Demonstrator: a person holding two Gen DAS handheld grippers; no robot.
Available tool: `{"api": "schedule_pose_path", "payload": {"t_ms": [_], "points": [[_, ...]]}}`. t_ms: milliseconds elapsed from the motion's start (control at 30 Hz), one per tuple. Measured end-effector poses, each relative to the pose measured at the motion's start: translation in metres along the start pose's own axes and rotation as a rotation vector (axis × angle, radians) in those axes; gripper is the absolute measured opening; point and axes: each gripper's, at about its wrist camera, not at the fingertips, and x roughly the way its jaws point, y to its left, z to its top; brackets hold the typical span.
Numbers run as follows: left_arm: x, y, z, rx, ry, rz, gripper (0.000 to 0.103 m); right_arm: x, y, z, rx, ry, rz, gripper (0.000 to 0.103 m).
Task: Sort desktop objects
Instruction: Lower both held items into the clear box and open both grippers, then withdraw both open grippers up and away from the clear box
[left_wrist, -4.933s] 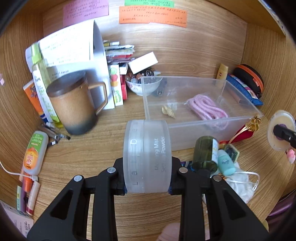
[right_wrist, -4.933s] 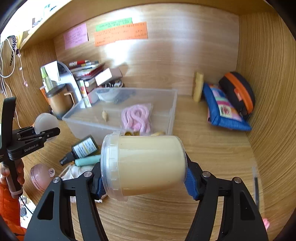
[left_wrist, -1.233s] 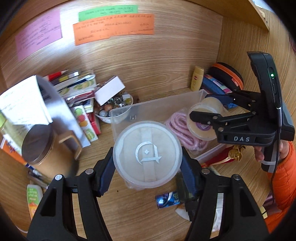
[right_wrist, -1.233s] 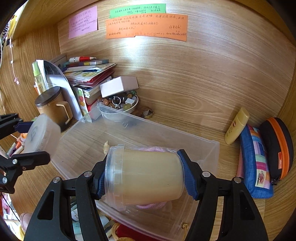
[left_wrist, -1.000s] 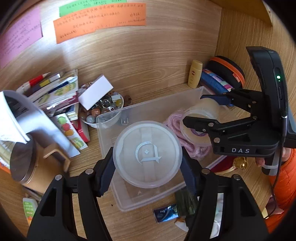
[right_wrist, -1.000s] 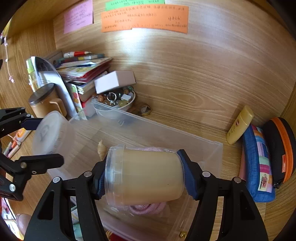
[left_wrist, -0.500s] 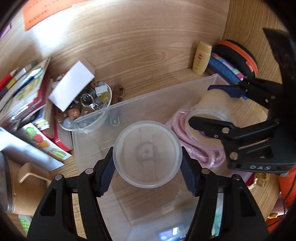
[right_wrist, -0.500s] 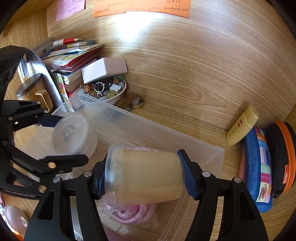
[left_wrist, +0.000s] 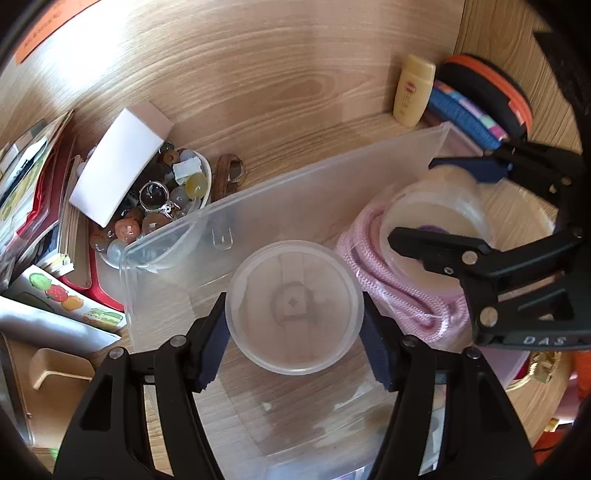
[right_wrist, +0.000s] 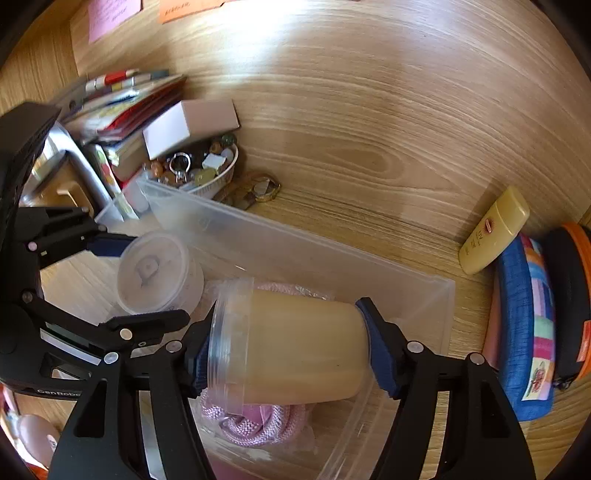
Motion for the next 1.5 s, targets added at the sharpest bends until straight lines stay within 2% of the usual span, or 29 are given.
{"api": "schedule_pose_path", "payload": {"t_ms": [100,367,467,567,933,1067,1167,1200,1367,1433,1467,1500], "points": [[0.002,-0.003,0.0,0.016,0.015,0.019,0.064,0.0,0.005,0.001,-0.03,0.009,-0.032,0.068],[0.0,-0.005,-0.002,0.016,0.018,0.036,0.065,0.003,0.0,0.001,-0.009,0.048,-0.034,0.07],[-0.004,-0.004,-0.003,-0.001,-0.003,0.046,0.069,-0.004,0.001,-0.002,-0.007,0.013,-0.058,0.071],[-0.008,-0.002,-0.005,-0.018,-0.02,0.047,0.071,-0.012,-0.001,-0.004,0.001,-0.004,-0.047,0.079],[-0.015,-0.003,-0.009,-0.037,-0.01,0.06,0.071,-0.034,0.0,-0.007,-0.014,-0.039,-0.089,0.079],[-0.027,0.001,-0.012,-0.052,-0.027,0.064,0.071,-0.048,0.002,-0.011,-0.028,-0.076,-0.127,0.079],[-0.036,0.004,-0.017,-0.074,-0.033,0.04,0.071,-0.06,0.004,-0.016,-0.031,-0.117,-0.145,0.079],[-0.044,0.018,-0.021,-0.078,-0.038,0.036,0.072,-0.066,0.005,-0.017,-0.029,-0.126,-0.149,0.079],[-0.07,0.014,-0.029,-0.082,-0.085,0.06,0.072,-0.085,0.006,-0.024,-0.012,-0.147,-0.14,0.079],[-0.09,0.01,-0.044,-0.082,-0.104,0.067,0.072,-0.094,0.007,-0.029,-0.011,-0.158,-0.136,0.083],[-0.091,0.004,-0.042,-0.081,-0.113,0.075,0.077,-0.099,0.008,-0.032,-0.013,-0.165,-0.135,0.084],[-0.096,0.001,-0.043,-0.078,-0.125,0.082,0.088,-0.104,0.009,-0.035,-0.014,-0.176,-0.137,0.085]]}}
